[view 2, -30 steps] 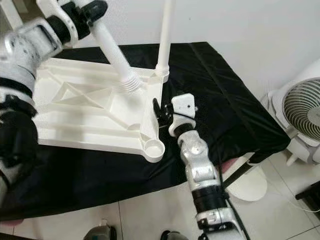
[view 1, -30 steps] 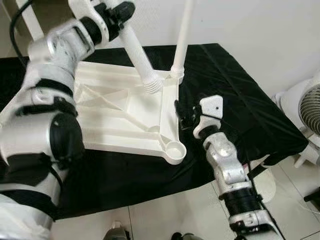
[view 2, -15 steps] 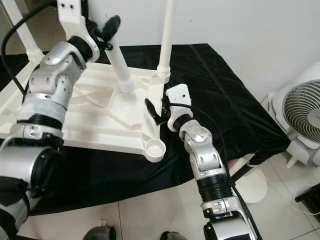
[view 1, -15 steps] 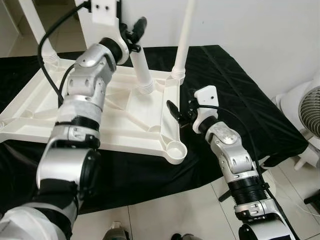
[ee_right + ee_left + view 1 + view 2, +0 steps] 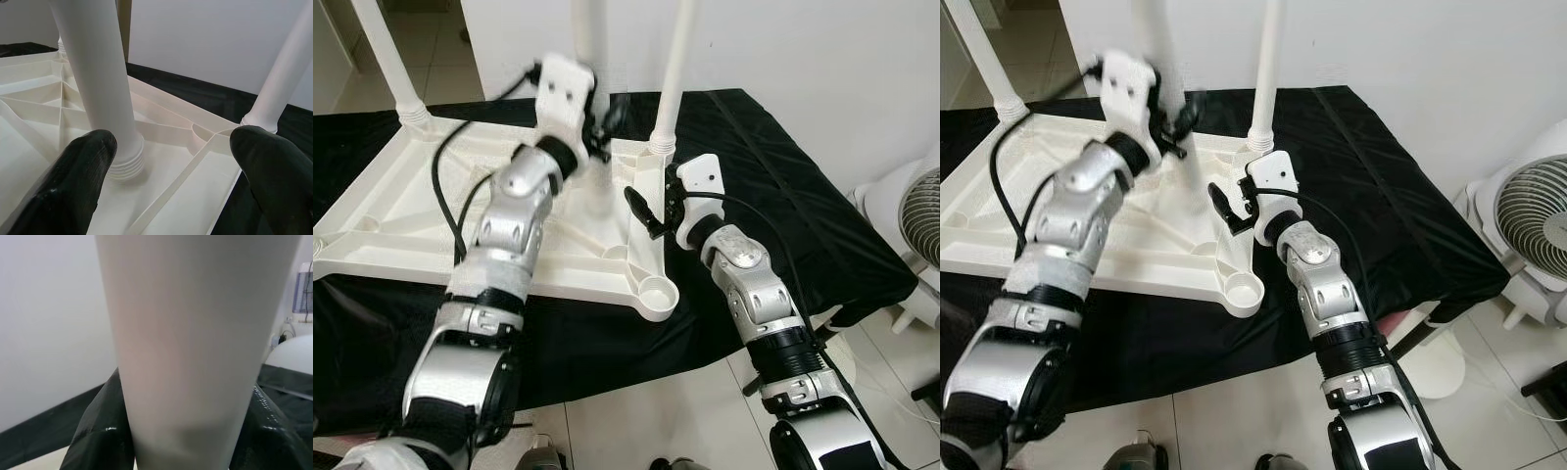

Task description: Building children table

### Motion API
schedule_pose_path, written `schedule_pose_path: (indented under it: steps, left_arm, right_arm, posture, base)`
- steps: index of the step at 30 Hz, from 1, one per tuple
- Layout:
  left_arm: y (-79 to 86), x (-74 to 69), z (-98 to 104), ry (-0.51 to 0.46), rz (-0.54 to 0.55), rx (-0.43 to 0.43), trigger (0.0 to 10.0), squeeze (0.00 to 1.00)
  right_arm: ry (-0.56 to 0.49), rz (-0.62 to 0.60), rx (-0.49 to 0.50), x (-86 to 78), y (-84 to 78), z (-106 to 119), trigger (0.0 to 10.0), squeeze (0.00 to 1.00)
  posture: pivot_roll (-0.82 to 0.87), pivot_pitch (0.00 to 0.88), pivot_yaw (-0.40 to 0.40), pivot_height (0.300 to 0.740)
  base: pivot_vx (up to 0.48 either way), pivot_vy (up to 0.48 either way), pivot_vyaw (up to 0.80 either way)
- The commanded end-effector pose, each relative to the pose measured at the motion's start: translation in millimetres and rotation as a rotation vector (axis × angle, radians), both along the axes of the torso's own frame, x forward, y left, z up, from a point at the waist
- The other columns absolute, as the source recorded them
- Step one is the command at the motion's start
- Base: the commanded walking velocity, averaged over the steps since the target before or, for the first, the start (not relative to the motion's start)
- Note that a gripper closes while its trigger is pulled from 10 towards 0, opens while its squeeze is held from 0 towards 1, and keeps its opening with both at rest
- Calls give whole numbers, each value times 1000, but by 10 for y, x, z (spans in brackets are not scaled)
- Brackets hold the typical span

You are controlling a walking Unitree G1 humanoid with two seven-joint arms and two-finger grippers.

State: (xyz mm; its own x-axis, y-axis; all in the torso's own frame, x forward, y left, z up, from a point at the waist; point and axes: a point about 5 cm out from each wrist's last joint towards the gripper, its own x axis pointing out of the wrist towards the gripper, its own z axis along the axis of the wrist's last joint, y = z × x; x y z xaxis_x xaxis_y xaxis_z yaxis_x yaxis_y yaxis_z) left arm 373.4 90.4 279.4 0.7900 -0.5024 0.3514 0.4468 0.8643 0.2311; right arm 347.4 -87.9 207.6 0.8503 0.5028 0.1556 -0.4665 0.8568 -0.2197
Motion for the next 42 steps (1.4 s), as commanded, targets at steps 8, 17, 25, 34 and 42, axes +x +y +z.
schedule_pose_path:
  steps: [8,17,25,34,42]
  left_arm:
    - [-95,-185,171,-51,65,-108,10000,0]
    - [-321,-341,179,-29,-34,-152,10000,0]
    - [-411,-414,144,-9,-71,-144,10000,0]
    - [-449,-475,137,16,-78,-149,10000,0]
    - [-489,-523,187,16,-88,-168,10000,0]
  right_arm:
    - [-13,25,-59,-59,2,-153,10000,0]
    - [-65,44,-127,18,-16,-170,10000,0]
    - [-138,69,-164,67,10,-90,10000,0]
    - [-170,65,-174,140,15,-63,10000,0]
    - [-148,68,-166,170,30,-131,4353,0]
  posture:
    - [87,60,-31,740]
    - [102,60,-41,740]
    - [102,61,-43,740]
    - [107,59,-47,740]
    - [115,55,-50,740]
  base:
    - [0,0,0]
    - [0,0,0]
    - [0,0,0]
    - [0,0,0]
    - [0,0,0]
